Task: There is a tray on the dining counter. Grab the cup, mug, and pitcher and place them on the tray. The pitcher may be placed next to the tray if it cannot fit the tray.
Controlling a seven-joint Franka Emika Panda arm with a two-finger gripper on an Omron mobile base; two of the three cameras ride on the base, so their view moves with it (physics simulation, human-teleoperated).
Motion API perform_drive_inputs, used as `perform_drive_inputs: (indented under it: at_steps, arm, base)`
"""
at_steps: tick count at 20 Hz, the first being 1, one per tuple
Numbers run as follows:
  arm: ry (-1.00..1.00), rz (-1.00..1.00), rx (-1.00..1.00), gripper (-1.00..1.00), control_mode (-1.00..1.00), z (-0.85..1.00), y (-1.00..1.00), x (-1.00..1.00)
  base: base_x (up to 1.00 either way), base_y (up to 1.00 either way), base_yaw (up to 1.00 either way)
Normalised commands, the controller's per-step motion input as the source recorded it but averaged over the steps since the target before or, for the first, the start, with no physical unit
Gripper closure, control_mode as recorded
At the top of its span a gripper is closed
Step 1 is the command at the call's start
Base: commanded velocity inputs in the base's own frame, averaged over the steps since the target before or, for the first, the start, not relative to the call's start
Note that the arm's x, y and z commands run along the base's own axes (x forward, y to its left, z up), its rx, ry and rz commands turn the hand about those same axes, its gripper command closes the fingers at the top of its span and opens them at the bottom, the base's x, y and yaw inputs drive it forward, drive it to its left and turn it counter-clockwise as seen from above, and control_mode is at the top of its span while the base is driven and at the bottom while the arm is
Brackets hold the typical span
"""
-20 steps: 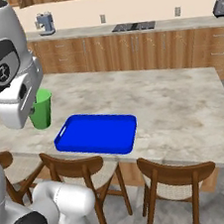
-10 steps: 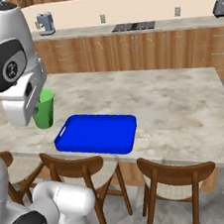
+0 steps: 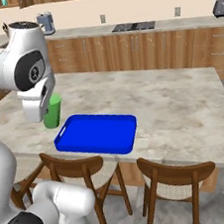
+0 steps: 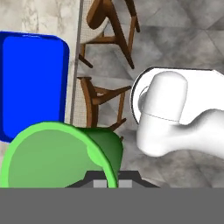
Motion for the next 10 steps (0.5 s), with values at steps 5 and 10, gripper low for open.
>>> perform_drive_inputs:
  at_steps: [5,10]
  arm:
    - [0.00,0.05,0.00,1.00,-1.00,-0.24,0.17,0.48]
    - [0.00,0.05,0.00,1.00,-1.00,-0.35,0.14,0.49]
  base:
    - [0.00,0.00,0.00]
    - [0.00,0.00,0.00]
